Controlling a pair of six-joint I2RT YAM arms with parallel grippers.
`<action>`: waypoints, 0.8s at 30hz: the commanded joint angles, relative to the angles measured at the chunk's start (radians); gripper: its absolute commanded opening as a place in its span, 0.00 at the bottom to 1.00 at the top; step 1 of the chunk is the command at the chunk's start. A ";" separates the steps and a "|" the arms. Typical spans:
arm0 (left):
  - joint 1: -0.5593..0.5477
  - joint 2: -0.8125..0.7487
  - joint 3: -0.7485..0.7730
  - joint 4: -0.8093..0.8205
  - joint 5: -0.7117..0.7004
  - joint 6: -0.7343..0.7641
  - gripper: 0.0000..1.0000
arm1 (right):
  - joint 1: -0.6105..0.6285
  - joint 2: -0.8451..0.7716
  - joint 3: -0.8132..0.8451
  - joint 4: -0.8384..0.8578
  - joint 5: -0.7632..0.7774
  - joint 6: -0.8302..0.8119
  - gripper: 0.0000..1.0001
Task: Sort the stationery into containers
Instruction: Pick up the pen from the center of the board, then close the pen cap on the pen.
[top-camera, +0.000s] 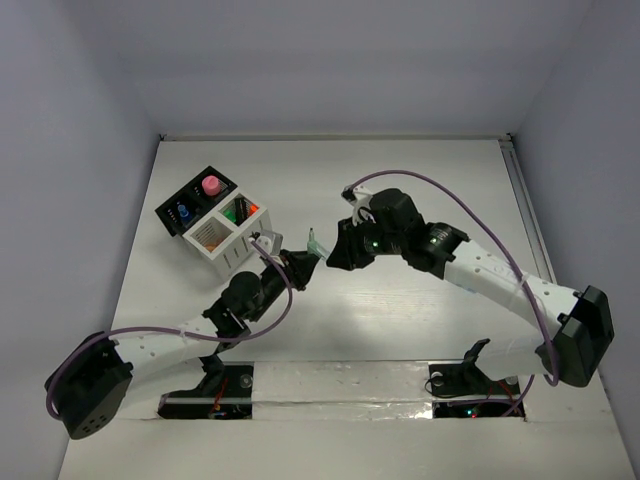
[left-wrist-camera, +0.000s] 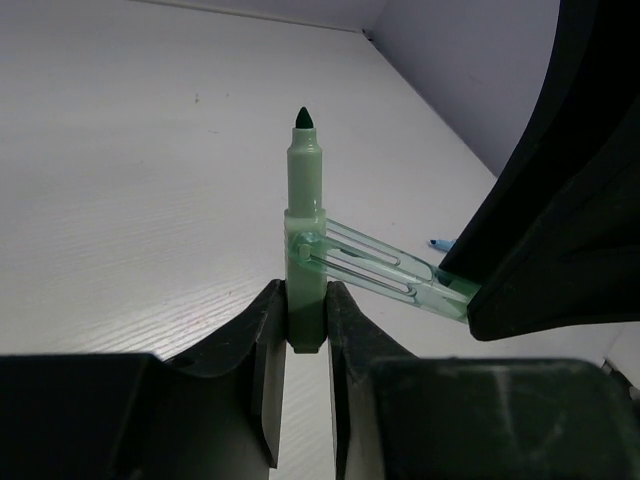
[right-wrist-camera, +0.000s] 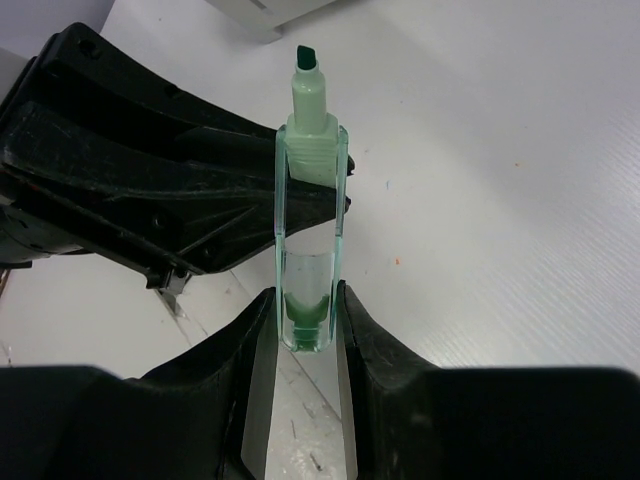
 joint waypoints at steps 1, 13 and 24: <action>-0.013 -0.018 0.043 0.014 -0.018 0.017 0.00 | -0.020 -0.046 0.065 -0.019 -0.002 0.003 0.00; -0.100 -0.033 0.042 -0.067 -0.030 0.009 0.00 | -0.029 -0.029 0.200 -0.049 0.174 -0.055 0.00; -0.172 -0.027 0.071 -0.096 -0.049 0.018 0.00 | -0.029 0.101 0.381 -0.048 0.225 -0.099 0.00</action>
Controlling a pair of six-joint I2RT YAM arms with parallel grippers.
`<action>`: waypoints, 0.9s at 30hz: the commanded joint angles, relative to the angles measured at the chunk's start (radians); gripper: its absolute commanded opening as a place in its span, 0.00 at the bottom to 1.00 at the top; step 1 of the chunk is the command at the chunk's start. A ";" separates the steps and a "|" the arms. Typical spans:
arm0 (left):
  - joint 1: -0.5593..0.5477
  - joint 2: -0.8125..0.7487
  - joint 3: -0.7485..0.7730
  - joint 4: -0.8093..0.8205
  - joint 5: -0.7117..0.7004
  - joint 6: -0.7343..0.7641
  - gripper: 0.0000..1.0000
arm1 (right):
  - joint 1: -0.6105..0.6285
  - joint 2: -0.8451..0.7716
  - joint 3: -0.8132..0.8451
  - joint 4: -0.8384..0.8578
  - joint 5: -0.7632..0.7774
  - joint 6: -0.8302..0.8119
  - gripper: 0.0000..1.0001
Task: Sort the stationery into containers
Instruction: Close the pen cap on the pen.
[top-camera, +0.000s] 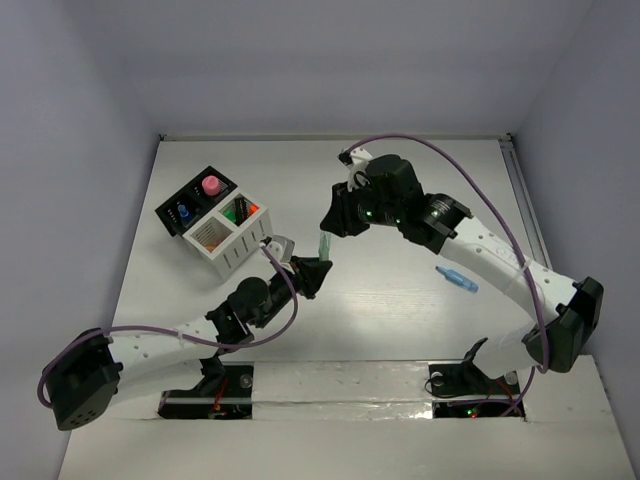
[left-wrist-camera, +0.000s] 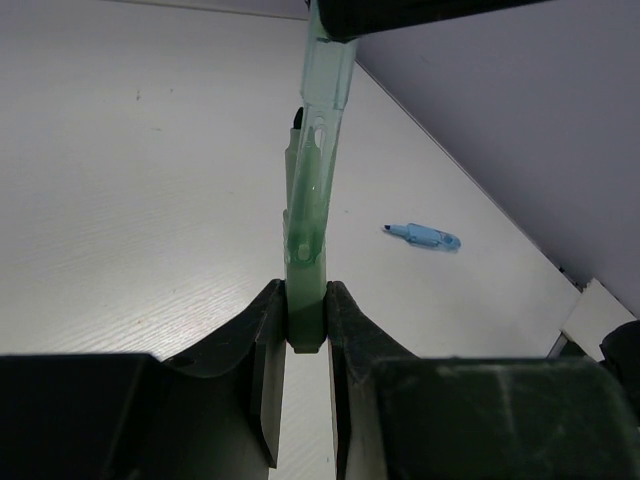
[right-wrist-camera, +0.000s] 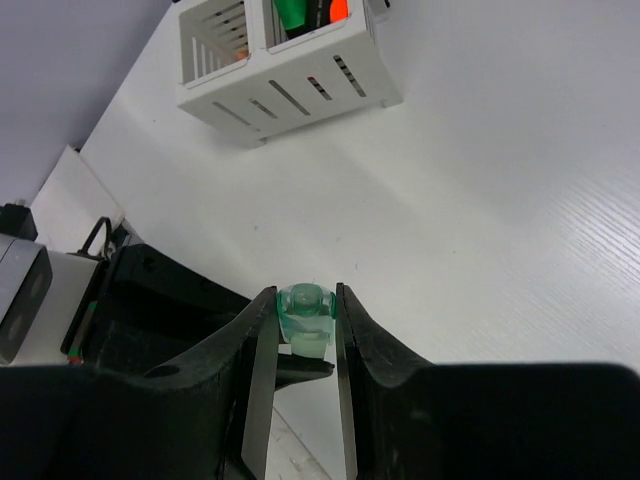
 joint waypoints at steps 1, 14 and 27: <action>-0.022 -0.014 0.026 -0.043 0.014 0.013 0.00 | -0.012 0.023 0.077 0.080 0.050 -0.041 0.00; -0.022 -0.060 0.038 -0.075 -0.003 0.027 0.00 | -0.012 0.083 0.078 0.040 -0.023 -0.052 0.00; -0.022 -0.101 0.076 -0.100 -0.062 0.036 0.00 | -0.003 0.064 -0.038 0.078 -0.071 -0.035 0.00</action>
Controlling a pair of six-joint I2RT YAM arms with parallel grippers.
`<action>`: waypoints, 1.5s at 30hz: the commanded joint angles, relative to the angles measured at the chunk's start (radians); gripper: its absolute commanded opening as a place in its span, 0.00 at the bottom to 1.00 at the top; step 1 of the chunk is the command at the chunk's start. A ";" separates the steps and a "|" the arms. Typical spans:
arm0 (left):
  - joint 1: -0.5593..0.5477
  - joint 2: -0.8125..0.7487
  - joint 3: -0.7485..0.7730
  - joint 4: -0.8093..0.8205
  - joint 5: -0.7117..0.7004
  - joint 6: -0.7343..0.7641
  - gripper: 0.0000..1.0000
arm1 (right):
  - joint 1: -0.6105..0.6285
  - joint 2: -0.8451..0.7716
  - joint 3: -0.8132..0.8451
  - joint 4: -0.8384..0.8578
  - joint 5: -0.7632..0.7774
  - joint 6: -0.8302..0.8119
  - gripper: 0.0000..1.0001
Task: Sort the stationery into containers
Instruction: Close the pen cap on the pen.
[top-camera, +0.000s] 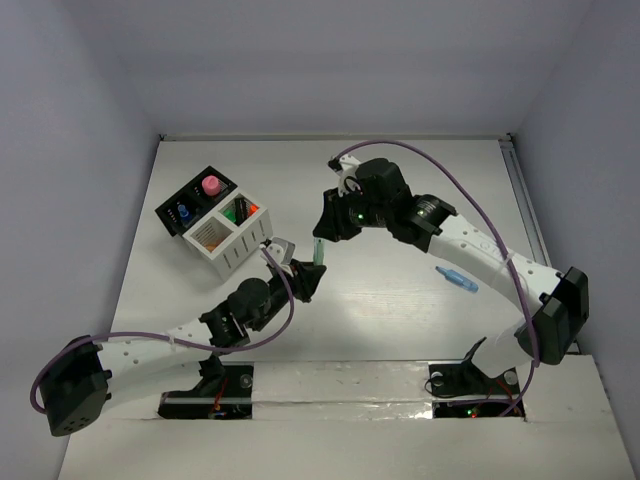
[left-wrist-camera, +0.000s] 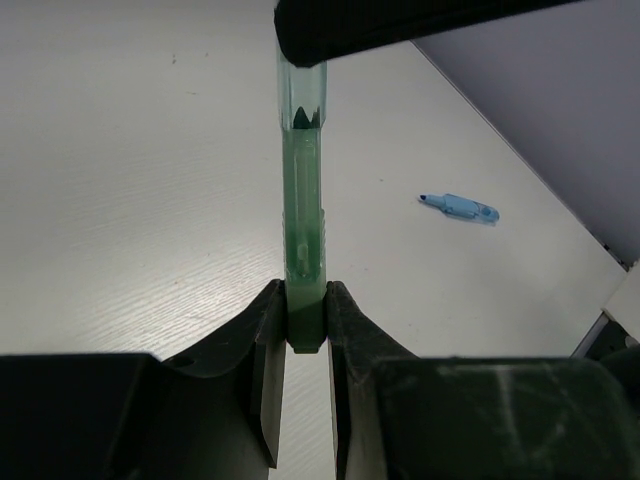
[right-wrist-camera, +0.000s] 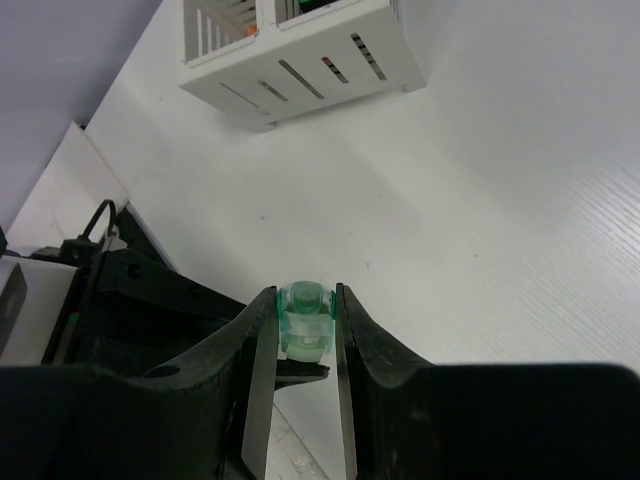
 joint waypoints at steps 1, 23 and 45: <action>-0.009 -0.030 0.070 0.064 -0.012 0.018 0.00 | -0.002 -0.011 -0.046 0.047 -0.008 -0.021 0.00; -0.009 -0.075 0.166 0.028 -0.067 0.072 0.00 | 0.086 -0.071 -0.266 0.115 0.021 0.034 0.00; 0.024 -0.018 0.340 -0.034 -0.050 0.120 0.00 | 0.133 -0.080 -0.542 0.345 0.082 0.151 0.00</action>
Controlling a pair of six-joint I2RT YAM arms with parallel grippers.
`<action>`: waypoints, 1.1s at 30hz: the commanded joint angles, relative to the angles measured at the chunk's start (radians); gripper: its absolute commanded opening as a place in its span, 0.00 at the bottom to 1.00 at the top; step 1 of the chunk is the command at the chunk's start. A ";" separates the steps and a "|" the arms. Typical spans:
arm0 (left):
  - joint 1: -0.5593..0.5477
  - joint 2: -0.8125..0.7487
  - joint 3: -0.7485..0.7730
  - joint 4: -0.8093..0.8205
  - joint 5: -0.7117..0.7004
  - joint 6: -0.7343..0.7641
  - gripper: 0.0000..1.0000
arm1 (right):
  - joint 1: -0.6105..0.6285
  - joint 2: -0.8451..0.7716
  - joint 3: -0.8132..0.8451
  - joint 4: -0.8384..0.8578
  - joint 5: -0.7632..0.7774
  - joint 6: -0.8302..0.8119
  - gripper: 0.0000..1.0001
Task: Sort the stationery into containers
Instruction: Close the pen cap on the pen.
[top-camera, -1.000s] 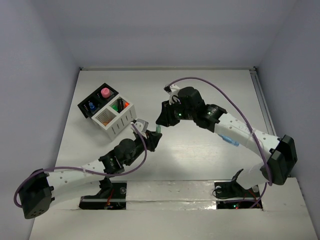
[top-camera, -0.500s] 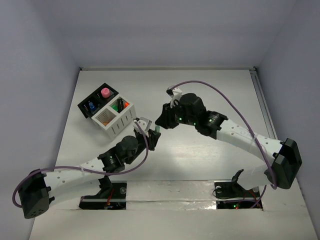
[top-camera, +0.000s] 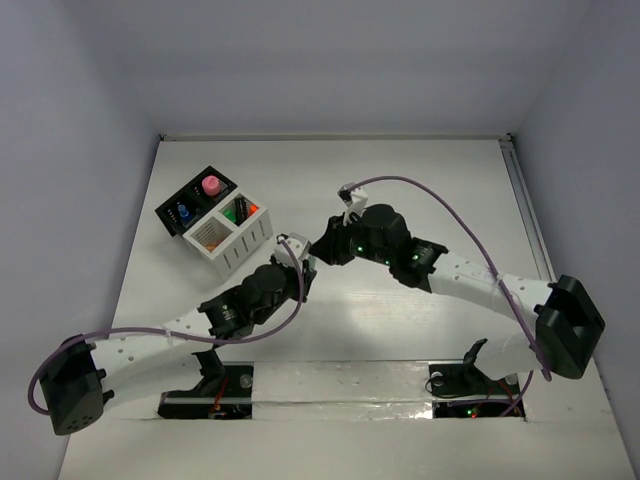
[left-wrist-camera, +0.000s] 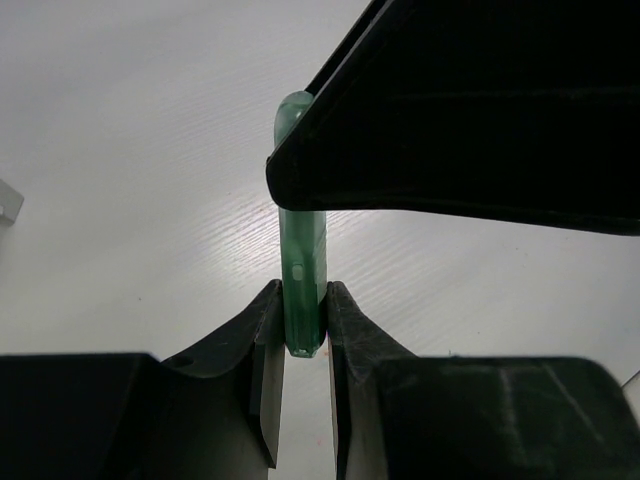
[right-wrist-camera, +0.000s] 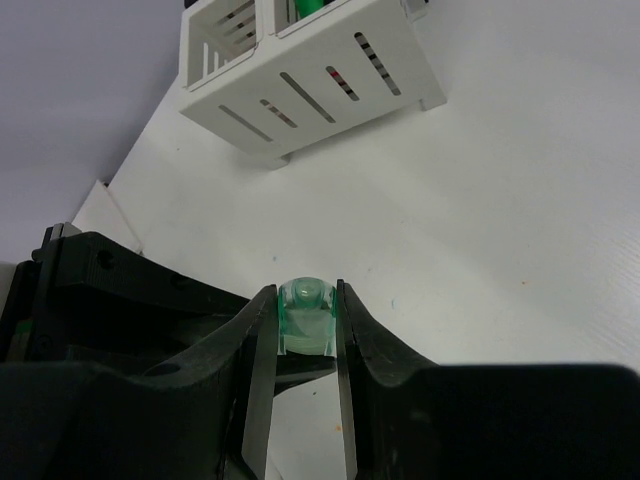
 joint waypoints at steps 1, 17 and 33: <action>0.007 -0.037 0.161 0.403 -0.016 -0.011 0.00 | 0.047 -0.017 -0.063 -0.189 0.040 -0.002 0.00; 0.028 0.011 0.307 0.352 0.029 -0.044 0.00 | 0.047 -0.007 -0.167 -0.069 0.019 0.053 0.00; 0.126 0.052 0.327 0.366 0.096 -0.092 0.00 | 0.056 -0.024 -0.207 -0.017 0.014 0.051 0.00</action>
